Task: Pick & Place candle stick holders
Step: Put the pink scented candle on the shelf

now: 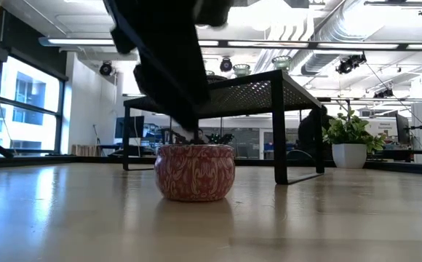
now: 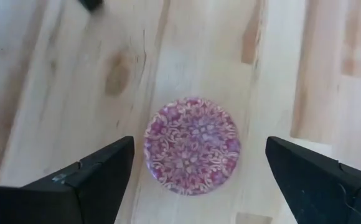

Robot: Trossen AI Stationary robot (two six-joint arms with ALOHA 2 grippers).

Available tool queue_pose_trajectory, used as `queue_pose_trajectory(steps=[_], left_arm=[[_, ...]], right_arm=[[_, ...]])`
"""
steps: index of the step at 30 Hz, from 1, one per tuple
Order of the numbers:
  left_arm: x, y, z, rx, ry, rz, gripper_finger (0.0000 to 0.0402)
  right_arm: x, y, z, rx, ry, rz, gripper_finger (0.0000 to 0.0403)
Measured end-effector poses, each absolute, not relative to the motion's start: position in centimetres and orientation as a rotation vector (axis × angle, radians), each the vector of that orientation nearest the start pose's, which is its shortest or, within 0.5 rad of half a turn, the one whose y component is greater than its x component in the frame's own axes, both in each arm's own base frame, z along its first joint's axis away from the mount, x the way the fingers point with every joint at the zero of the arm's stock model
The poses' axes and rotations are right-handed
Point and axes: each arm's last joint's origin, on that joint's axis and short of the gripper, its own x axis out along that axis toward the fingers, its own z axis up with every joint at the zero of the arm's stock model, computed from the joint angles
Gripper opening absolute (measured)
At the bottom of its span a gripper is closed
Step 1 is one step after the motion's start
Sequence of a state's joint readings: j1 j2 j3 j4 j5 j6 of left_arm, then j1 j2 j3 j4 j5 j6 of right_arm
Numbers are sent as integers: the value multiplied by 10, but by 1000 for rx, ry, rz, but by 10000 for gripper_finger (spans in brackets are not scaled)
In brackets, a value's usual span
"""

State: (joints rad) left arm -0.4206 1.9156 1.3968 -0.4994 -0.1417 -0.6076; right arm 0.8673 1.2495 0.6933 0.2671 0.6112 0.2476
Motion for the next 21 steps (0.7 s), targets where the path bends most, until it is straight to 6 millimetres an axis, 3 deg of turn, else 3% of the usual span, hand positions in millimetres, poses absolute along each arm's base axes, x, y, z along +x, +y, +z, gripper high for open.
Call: queue_pose_trajectory(steps=[5, 8, 11, 15, 21], left_arm=[[350, -179, 225, -131, 891, 79, 357], [339, -189, 227, -109, 780, 75, 357], [326, -190, 215, -138, 691, 41, 357], [305, -176, 192, -218, 590, 38, 357], [270, -147, 169, -303, 429, 244, 357]], right_arm=[[187, 192, 262, 73, 231, 172, 0], [194, 198, 272, 59, 233, 130, 0], [209, 206, 276, 44, 279, 106, 0], [236, 213, 277, 52, 398, 38, 0], [281, 215, 267, 97, 601, -23, 3]])
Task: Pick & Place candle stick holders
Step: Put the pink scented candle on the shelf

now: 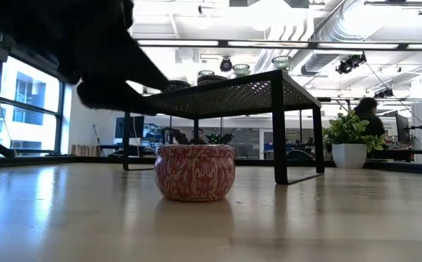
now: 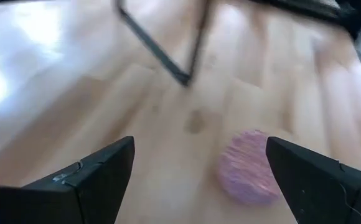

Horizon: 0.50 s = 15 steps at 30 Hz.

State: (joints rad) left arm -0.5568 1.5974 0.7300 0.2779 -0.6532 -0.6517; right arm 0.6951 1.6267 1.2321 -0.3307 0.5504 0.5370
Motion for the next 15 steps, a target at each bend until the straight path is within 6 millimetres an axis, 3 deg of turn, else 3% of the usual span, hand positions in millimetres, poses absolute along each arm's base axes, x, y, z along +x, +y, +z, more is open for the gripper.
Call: queue_pose_trajectory(steps=[4, 10, 15], left_arm=[[259, -139, 161, -343, 378, 292, 357], [258, -139, 156, -291, 402, 300, 354], [252, -133, 150, -184, 394, 450, 289]], right_arm=[[308, 211, 253, 142, 718, -36, 28], [342, 207, 235, 144, 827, -16, 124], [363, 210, 224, 56, 870, -14, 233]])
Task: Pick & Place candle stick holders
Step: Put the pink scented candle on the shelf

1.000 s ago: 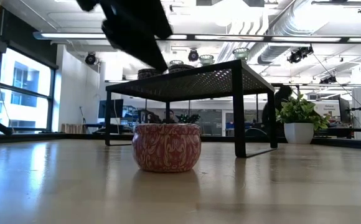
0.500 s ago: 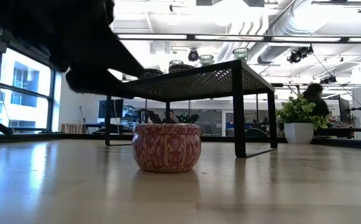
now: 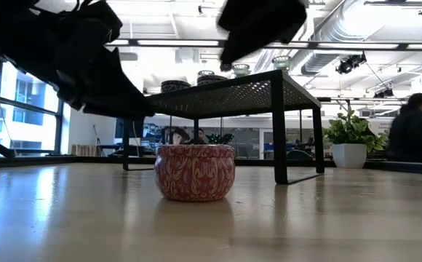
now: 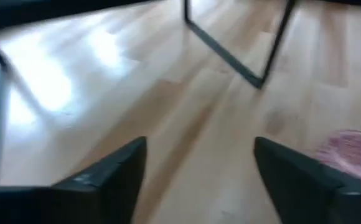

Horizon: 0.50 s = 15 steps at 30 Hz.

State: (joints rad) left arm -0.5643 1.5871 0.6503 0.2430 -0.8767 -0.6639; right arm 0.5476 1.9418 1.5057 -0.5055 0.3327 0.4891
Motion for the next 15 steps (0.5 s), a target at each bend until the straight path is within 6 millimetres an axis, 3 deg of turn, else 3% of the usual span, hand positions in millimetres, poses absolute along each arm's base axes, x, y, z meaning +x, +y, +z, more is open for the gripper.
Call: queue_pose_trajectory(steps=[5, 9, 11, 15], left_arm=[[246, -131, 144, -175, 413, 490, 148], [238, -125, 134, -208, 413, 531, 31], [235, -123, 131, -231, 405, 549, 10], [233, -122, 129, -253, 404, 554, 37]], right_arm=[[378, 207, 206, 12, 924, -54, 316], [389, 197, 190, 0, 956, -63, 345], [392, 193, 185, -13, 967, -71, 350], [401, 188, 180, -21, 940, -47, 350]])
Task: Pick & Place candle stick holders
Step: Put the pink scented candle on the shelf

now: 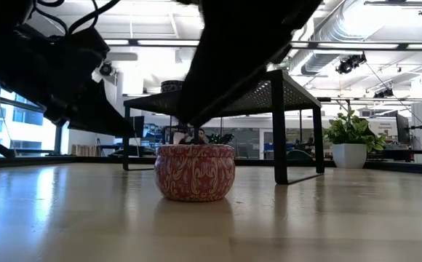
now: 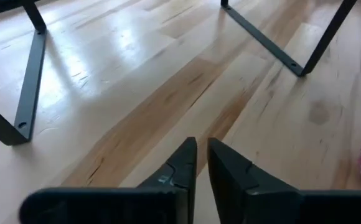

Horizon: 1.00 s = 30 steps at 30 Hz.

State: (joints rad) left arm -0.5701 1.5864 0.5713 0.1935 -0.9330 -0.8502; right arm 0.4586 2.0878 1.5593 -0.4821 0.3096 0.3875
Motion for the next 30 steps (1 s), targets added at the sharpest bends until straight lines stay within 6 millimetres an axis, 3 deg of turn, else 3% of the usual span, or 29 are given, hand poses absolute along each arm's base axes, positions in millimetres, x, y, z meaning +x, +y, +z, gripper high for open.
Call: queue_pose_trajectory(steps=[22, 30], left_arm=[[235, -123, 130, -272, 405, 530, 40], [235, -123, 130, -271, 406, 530, 40]], right_arm=[[412, 178, 146, -32, 1023, -34, 348], [411, 179, 144, -16, 1036, -12, 315]])
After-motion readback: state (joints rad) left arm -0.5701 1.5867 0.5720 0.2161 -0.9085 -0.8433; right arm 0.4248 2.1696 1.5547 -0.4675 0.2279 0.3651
